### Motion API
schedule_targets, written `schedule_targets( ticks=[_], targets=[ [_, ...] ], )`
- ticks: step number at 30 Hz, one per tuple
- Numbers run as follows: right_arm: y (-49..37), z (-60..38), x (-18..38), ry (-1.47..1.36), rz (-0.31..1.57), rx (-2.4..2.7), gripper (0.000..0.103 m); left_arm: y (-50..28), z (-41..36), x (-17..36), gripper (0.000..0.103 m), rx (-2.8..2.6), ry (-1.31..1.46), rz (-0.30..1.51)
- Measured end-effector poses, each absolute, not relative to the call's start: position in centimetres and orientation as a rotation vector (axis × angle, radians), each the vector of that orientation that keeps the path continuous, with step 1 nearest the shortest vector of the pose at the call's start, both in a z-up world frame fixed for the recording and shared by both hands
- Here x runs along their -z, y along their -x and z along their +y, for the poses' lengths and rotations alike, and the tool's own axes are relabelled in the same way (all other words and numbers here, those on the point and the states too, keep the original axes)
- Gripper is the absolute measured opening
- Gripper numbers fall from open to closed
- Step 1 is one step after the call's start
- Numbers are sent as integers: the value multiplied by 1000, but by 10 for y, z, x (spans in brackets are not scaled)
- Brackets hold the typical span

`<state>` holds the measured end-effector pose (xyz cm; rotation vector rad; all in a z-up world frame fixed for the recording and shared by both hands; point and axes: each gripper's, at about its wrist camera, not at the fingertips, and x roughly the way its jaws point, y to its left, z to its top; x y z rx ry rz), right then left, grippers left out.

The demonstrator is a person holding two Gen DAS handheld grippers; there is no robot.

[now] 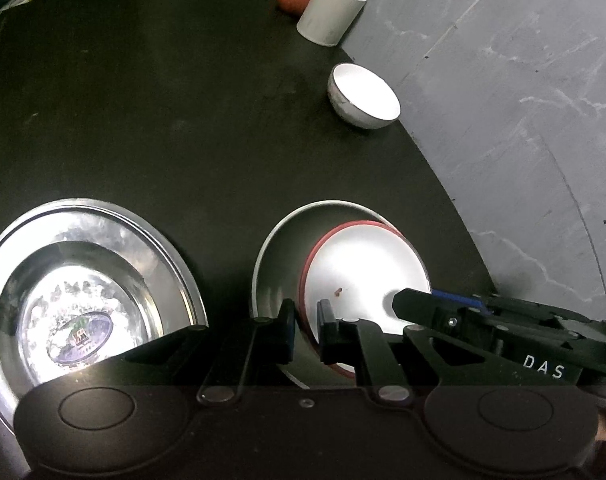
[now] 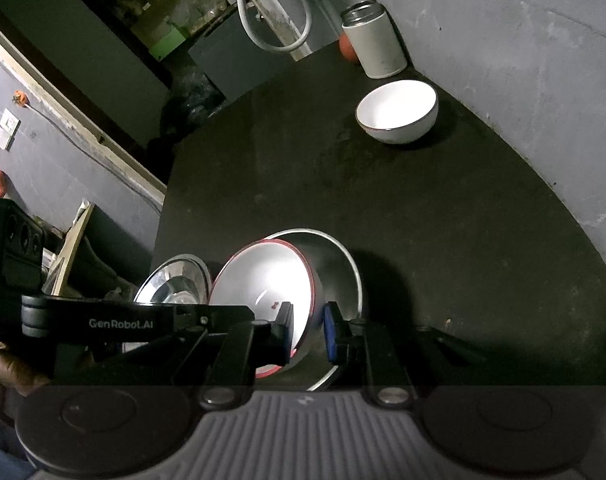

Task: Organize plates and bowls
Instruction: 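Lower the white bowl into the steel bowl with the left gripper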

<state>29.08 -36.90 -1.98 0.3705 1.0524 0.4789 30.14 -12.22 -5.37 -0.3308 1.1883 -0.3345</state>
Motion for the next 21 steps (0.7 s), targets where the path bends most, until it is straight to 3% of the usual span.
schedule_targets(
  ticks=[21],
  targets=[
    [-302, -365, 29, -357, 1098, -492, 21, -311, -127, 60, 12, 316, 319, 1222]
  ],
)
